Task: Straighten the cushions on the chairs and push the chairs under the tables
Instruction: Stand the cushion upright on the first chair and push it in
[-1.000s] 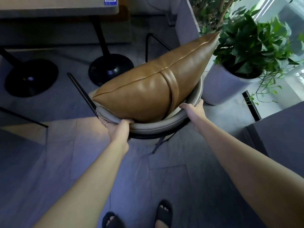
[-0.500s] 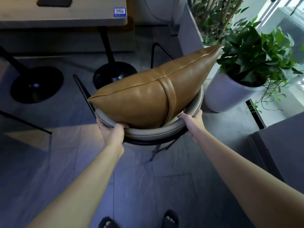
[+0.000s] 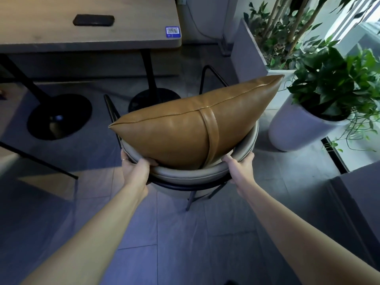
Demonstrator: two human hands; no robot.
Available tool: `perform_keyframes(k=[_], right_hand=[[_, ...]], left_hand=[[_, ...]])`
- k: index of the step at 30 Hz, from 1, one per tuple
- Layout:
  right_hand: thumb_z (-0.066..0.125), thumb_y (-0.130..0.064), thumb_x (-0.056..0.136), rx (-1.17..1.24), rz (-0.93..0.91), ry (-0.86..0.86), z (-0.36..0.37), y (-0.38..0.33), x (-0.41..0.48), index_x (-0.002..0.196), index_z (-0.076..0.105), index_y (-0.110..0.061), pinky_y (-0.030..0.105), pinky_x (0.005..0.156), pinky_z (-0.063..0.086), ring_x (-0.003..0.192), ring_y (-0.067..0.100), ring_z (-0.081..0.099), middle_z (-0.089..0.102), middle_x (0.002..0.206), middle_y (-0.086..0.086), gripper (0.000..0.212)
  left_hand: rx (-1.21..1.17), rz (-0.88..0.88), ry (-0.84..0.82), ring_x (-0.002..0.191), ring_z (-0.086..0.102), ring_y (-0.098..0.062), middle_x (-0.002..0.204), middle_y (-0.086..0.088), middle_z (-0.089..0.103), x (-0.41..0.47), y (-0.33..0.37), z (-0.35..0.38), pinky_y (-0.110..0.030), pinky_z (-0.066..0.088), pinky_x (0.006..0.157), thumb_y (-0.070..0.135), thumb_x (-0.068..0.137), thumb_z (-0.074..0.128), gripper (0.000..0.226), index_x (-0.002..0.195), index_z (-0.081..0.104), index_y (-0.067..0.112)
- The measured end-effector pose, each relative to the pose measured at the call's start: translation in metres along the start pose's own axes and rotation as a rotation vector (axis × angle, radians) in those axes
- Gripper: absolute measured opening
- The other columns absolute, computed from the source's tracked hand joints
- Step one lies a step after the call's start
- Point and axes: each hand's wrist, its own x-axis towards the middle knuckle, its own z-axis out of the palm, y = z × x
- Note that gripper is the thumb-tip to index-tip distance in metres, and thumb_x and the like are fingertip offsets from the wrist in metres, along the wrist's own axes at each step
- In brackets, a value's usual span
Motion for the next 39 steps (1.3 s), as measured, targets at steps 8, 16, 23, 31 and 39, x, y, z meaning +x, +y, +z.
perform_keyframes(k=[8,16,23,31,39], right_hand=[[0.072,-0.050,0.054,0.066,0.021,0.014,0.058,-0.003,-0.022,0.144,0.031,-0.034,0.057,0.096,0.057,0.110,0.029,0.063,0.058,0.134,0.007,0.101],[0.069,-0.045,0.060,0.059,-0.004,0.039,0.117,-0.016,-0.046,0.154,0.027,-0.024,0.054,0.100,0.052,0.116,0.036,0.060,0.053,0.146,0.010,0.105],[0.071,-0.047,0.065,0.082,-0.013,0.033,0.160,-0.024,-0.049,0.157,0.022,-0.027,0.057,0.096,0.056,0.110,0.032,0.060,0.047,0.151,0.010,0.106],[0.078,-0.043,0.081,0.113,-0.002,0.026,0.195,-0.031,-0.033,0.163,0.011,-0.035,0.059,0.103,0.051,0.116,0.031,0.052,0.038,0.155,0.006,0.106],[0.086,-0.060,0.073,0.148,0.049,-0.080,0.207,-0.046,-0.022,0.164,-0.010,-0.037,0.058,0.117,0.040,0.148,0.033,0.038,0.015,0.173,0.003,0.135]], left_hand=[[0.024,-0.001,-0.009,0.104,0.065,-0.031,0.119,0.001,0.068,0.035,0.034,-0.036,-0.041,0.059,0.074,-0.017,0.068,0.061,0.092,0.140,0.049,0.038],[0.077,0.007,-0.031,0.108,0.065,-0.038,0.121,-0.002,0.070,0.074,0.063,-0.075,-0.041,0.057,0.070,-0.015,0.064,0.060,0.083,0.127,0.057,0.039],[0.090,0.020,-0.058,0.104,0.063,-0.032,0.125,-0.002,0.067,0.106,0.093,-0.094,-0.041,0.055,0.067,-0.012,0.071,0.063,0.090,0.142,0.049,0.041],[0.072,0.088,-0.088,0.104,0.061,-0.029,0.119,0.001,0.067,0.141,0.117,-0.095,-0.045,0.054,0.072,-0.010,0.072,0.054,0.085,0.139,0.051,0.042],[0.093,0.168,-0.010,0.133,0.051,-0.026,0.150,0.007,0.053,0.158,0.121,-0.095,-0.050,0.047,0.108,-0.001,0.079,0.069,0.099,0.158,0.029,0.044]])
